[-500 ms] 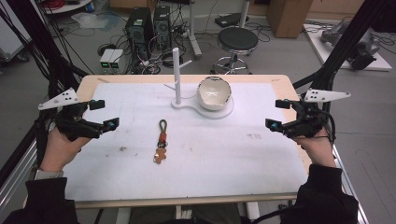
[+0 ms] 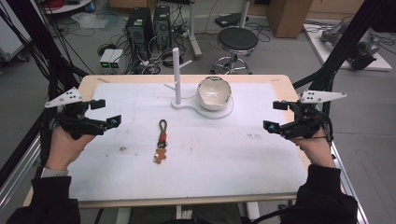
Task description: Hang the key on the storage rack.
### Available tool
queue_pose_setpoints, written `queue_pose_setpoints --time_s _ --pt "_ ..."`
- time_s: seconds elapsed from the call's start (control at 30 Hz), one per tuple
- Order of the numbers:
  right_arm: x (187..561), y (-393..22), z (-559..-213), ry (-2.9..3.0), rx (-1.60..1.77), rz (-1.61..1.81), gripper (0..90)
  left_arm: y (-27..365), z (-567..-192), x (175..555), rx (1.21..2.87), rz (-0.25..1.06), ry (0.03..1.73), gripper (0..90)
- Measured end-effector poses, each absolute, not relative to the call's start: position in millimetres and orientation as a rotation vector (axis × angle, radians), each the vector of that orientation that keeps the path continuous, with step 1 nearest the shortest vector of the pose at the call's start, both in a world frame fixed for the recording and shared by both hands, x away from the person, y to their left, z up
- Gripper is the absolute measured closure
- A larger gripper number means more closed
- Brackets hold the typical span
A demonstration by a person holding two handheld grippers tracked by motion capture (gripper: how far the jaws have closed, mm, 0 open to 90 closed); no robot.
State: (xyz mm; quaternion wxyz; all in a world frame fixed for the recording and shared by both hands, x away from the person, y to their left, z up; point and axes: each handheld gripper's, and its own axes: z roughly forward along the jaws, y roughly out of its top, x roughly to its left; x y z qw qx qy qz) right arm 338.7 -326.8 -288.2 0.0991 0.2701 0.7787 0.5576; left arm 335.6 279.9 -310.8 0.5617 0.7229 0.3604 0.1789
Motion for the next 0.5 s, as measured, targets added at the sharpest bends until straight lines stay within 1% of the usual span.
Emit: queue_pose_setpoints --time_s 0.07,0.23,0.5 --pt "339 -326 -289 2.307 0.801 1.646 0.8 278 -313 338 1.693 0.423 0.851 1.7" --pt "336 -323 -292 2.333 0.802 1.614 0.8 263 -322 350 1.73 0.394 0.882 1.7" --pt "327 -334 -297 2.324 0.838 1.582 0.8 244 -329 366 1.737 0.363 0.847 1.7"
